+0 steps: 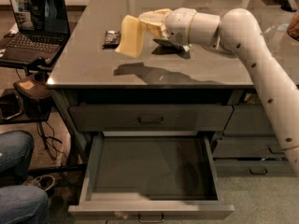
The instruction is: Pick sponge from middle drawer and place on counter
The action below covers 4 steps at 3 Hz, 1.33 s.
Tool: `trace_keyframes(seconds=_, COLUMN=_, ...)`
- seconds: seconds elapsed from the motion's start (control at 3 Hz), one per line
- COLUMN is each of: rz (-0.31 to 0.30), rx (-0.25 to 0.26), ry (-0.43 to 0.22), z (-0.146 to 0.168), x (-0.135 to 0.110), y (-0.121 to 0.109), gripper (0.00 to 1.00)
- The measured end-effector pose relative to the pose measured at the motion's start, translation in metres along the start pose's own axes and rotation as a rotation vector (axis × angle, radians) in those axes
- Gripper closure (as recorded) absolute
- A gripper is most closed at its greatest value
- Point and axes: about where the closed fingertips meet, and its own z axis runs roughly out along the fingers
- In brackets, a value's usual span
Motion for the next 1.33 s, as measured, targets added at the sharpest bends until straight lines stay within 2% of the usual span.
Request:
trace_keyframes(seconds=1.0, rz=0.0, rx=0.0, ry=0.0, z=0.0001, x=0.0, y=0.0, gripper=0.09)
trace_keyframes(seconds=1.33, rz=0.0, rx=0.0, ry=0.0, z=0.0001, x=0.0, y=0.0001, gripper=0.0)
